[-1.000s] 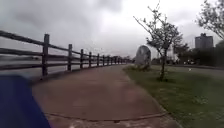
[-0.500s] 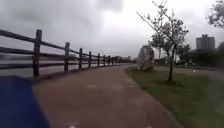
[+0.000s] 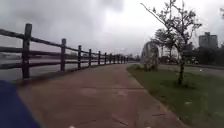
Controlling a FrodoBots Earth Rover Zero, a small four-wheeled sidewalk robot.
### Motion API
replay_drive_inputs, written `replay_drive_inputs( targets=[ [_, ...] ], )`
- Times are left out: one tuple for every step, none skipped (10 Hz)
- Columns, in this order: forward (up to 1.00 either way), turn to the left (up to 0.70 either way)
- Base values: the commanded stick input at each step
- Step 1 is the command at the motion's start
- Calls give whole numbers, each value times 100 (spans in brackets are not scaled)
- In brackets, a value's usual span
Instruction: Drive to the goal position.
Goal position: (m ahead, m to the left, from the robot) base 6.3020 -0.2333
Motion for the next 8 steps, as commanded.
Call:
replay_drive_inputs(
  targets=[
    [85,7],
    [85,14],
    [85,13],
    [85,11],
    [85,6],
    [85,2],
    [85,3],
    [85,0]
  ],
)
